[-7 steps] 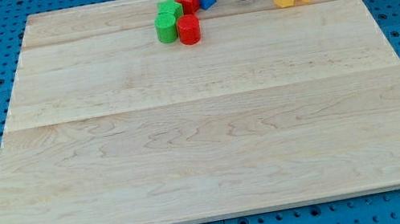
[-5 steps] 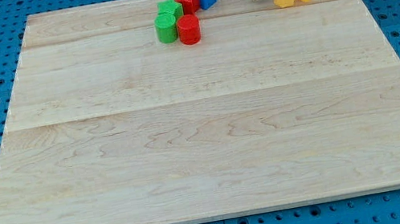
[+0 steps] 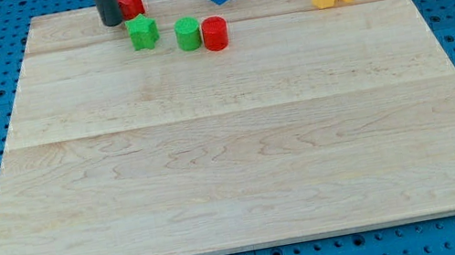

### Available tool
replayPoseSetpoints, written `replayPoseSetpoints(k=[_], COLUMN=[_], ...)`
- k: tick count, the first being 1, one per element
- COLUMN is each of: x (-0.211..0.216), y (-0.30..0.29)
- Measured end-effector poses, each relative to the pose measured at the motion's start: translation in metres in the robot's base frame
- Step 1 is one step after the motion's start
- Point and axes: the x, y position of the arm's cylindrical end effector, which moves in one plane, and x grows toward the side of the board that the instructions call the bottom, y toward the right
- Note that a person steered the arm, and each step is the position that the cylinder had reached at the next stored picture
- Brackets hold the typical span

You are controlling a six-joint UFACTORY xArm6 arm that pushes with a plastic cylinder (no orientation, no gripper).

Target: Slide the green star towards the left a bit

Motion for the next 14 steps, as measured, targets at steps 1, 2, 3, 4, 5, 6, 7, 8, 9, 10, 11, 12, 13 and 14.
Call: replayPoseSetpoints(k=[1, 2, 3, 4, 5, 6, 7, 8, 9, 10, 11, 12, 13, 14], x=[0.001, -0.020, -0.038, -0.031, 0.038, 0.097, 0.128, 0.125, 0.096, 0.062, 0.039, 0.054, 0.080, 0.080], y=[0.066, 0.087, 0.074, 0.024, -0.037, -0.027, 0.096, 0.196, 0.180, 0.098, 0.007, 0.003, 0.016, 0.146])
